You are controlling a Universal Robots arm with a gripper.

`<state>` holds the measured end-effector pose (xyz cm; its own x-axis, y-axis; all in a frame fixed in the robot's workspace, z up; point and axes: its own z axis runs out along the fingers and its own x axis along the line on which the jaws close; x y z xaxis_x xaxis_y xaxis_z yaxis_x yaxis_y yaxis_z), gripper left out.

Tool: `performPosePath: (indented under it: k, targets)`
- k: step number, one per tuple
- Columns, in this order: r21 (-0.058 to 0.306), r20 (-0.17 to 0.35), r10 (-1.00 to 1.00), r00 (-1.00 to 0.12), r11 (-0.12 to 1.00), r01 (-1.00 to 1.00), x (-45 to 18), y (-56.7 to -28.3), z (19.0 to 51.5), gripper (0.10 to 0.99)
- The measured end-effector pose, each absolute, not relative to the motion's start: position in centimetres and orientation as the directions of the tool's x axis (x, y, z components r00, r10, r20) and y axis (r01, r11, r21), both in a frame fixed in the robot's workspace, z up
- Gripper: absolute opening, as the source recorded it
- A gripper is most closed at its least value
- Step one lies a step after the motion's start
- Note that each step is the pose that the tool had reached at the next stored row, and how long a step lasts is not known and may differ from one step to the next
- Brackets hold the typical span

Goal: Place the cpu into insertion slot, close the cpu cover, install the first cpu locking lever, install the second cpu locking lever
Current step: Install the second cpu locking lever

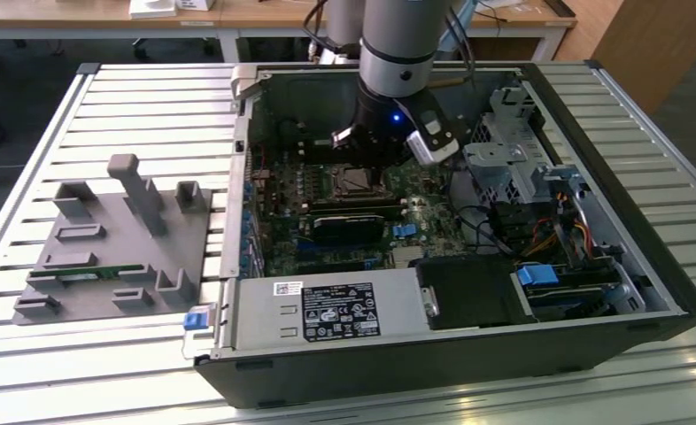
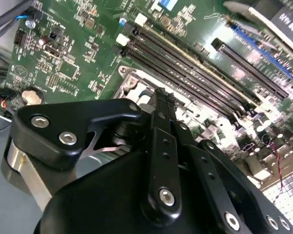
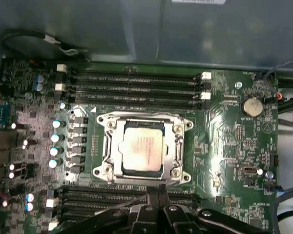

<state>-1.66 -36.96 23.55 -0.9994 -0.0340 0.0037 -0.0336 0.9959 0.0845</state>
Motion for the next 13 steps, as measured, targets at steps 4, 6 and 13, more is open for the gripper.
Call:
performPosePath:
  k: [4,6,13]
  targets:
    - [0.085,0.004,-0.034,-0.999,0.996,-0.033,-1.7,-37.4,23.5,0.106]
    - [0.088,0.004,-0.034,-0.999,0.996,-0.033,-1.9,-37.5,23.5,0.106]
    - [0.120,0.003,-0.031,-1.000,0.992,-0.030,-2.3,-38.4,23.4,0.106]
